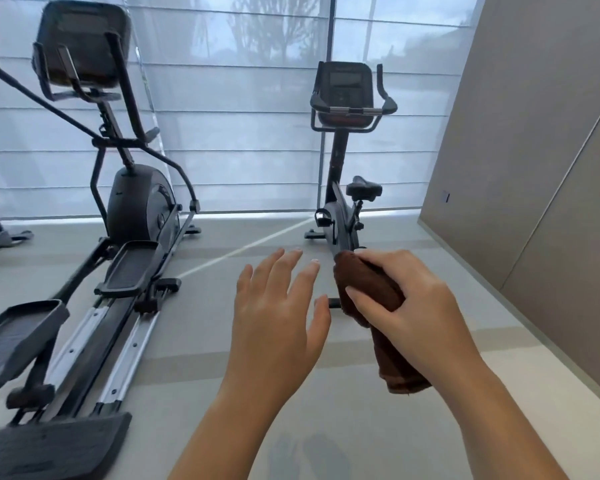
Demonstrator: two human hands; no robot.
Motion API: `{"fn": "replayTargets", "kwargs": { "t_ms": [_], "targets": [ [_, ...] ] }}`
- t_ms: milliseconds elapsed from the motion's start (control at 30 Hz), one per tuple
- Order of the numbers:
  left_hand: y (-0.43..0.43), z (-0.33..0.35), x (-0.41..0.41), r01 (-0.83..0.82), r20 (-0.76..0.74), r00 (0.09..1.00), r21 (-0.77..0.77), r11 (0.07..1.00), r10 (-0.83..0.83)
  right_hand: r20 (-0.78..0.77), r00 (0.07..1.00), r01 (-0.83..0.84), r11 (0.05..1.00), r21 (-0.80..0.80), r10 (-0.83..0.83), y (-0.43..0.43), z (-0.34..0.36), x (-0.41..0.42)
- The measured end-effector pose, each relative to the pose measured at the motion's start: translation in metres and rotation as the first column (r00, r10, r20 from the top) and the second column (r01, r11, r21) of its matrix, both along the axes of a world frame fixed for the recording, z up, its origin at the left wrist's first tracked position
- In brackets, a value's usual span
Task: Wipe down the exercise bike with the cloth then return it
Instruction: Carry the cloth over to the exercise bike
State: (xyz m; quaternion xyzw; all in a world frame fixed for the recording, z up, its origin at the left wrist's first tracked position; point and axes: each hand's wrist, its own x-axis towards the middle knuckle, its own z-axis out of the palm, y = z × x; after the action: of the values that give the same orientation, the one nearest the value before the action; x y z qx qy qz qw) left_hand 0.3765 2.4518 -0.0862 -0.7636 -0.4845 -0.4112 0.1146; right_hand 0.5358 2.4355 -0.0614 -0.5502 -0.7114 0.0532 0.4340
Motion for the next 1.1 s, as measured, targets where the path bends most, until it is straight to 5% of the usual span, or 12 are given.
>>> {"fn": "replayTargets", "kwargs": {
  "t_ms": [467, 1100],
  "targets": [
    [0.259, -0.02, -0.029, 0.029, -0.004, 1.0, -0.083, 0.996, -0.03, -0.041, 0.996, 0.083, 0.996, -0.029, -0.084, 0.258, -0.025, -0.028],
    [0.621, -0.02, 0.092, 0.187, -0.046, 0.98, -0.089, 0.978, -0.192, -0.011, 0.975, 0.221, 0.975, -0.03, -0.222, 0.594, -0.03, 0.092]
  ]
}}
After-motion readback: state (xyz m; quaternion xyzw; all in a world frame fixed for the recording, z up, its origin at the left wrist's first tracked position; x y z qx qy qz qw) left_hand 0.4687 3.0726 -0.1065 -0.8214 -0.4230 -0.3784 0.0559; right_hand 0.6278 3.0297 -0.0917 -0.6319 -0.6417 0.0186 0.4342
